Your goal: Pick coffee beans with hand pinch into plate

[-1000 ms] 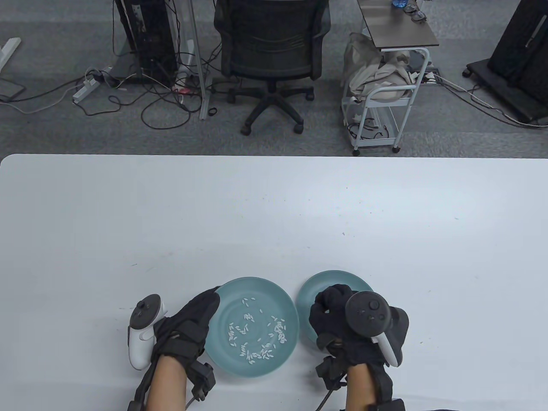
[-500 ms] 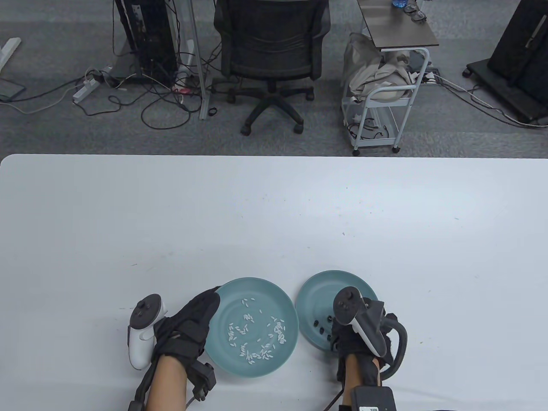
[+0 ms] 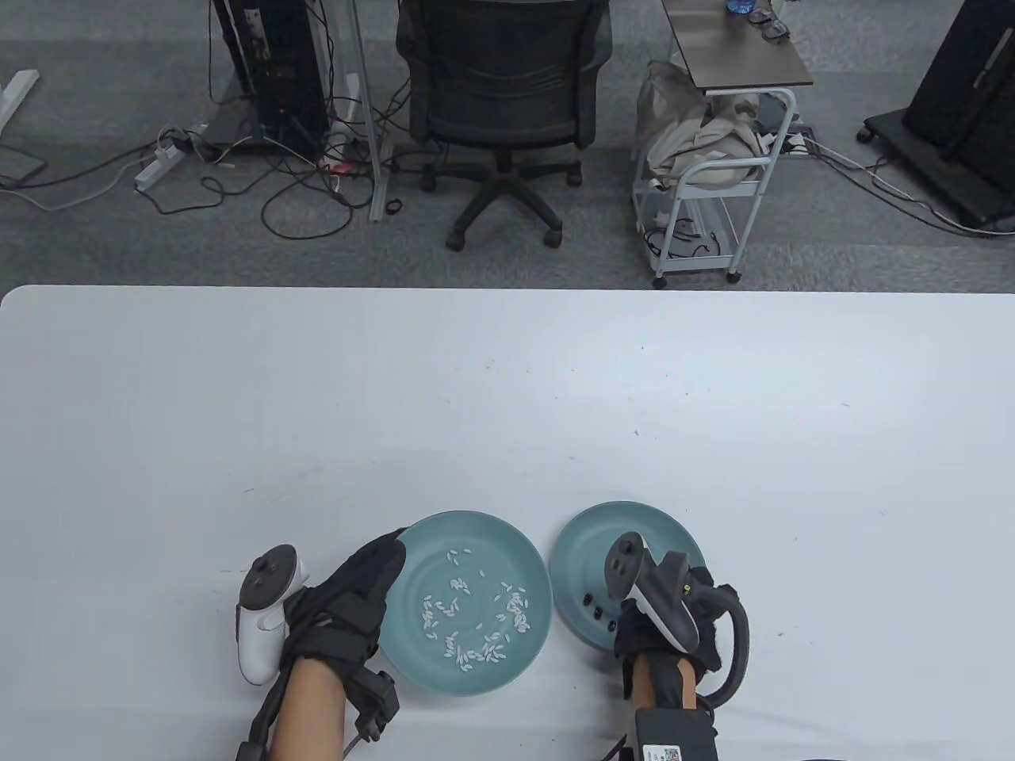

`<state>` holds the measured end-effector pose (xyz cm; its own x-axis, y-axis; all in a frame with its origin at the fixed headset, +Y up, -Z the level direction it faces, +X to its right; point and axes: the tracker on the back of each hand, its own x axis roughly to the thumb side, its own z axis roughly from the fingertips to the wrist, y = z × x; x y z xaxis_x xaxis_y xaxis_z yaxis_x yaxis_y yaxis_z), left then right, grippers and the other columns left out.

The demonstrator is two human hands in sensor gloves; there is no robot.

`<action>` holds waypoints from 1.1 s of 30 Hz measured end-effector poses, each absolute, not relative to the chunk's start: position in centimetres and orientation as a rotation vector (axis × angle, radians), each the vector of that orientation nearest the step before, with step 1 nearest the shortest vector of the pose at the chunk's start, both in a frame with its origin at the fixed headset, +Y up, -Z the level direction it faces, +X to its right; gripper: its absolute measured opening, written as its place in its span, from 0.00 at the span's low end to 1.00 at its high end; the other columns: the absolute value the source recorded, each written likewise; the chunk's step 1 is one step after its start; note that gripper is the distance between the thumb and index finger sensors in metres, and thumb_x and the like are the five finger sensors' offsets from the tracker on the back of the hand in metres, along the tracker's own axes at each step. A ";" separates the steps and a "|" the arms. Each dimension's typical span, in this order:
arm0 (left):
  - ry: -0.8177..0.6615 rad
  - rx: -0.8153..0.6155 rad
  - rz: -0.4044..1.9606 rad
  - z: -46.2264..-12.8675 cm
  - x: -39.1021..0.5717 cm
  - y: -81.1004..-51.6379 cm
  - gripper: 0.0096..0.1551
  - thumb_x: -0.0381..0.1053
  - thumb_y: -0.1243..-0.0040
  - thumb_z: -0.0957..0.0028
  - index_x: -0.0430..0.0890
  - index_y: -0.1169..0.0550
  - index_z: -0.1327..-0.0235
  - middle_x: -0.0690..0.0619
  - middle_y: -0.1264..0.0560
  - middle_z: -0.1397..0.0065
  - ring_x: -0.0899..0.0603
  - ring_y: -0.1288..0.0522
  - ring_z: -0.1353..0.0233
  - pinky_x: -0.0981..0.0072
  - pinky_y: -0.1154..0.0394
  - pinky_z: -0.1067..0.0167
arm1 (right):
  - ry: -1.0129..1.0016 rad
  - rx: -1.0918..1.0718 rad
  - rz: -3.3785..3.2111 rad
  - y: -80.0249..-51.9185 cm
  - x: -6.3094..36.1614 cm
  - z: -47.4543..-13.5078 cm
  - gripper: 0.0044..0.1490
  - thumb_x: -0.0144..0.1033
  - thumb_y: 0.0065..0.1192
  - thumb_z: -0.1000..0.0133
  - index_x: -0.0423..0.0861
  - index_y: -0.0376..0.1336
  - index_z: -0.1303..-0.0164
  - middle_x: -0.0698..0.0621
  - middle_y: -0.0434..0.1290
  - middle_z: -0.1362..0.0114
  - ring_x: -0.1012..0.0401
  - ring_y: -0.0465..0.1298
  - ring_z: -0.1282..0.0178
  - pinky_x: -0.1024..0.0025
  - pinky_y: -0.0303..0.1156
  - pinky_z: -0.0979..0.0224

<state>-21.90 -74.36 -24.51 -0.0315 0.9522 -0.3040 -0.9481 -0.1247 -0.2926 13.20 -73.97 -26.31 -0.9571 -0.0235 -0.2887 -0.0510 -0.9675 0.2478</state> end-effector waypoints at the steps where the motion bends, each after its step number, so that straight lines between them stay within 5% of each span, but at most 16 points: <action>1: -0.007 -0.485 1.624 -24.5 -21.9 -74.4 0.31 0.52 0.56 0.26 0.41 0.38 0.13 0.35 0.22 0.31 0.36 0.17 0.40 0.47 0.17 0.46 | 0.401 -0.460 3.057 -73.9 13.3 -26.3 0.21 0.41 0.66 0.43 0.51 0.69 0.40 0.46 0.66 0.27 0.43 0.67 0.29 0.30 0.56 0.23; 14: 0.107 -0.495 1.668 -24.4 -22.6 -75.8 0.32 0.52 0.56 0.26 0.43 0.43 0.11 0.32 0.28 0.24 0.31 0.22 0.33 0.41 0.21 0.40 | -0.008 -0.624 2.675 -72.1 16.2 -24.6 0.23 0.44 0.61 0.42 0.48 0.69 0.39 0.44 0.66 0.27 0.42 0.67 0.29 0.31 0.57 0.24; 33: 0.233 -0.564 1.654 -26.1 -22.9 -78.2 0.33 0.50 0.57 0.26 0.44 0.46 0.10 0.32 0.31 0.19 0.30 0.24 0.27 0.37 0.24 0.34 | -0.134 -0.522 2.556 -71.0 16.0 -24.2 0.28 0.47 0.60 0.42 0.46 0.67 0.35 0.43 0.64 0.25 0.41 0.66 0.27 0.31 0.57 0.25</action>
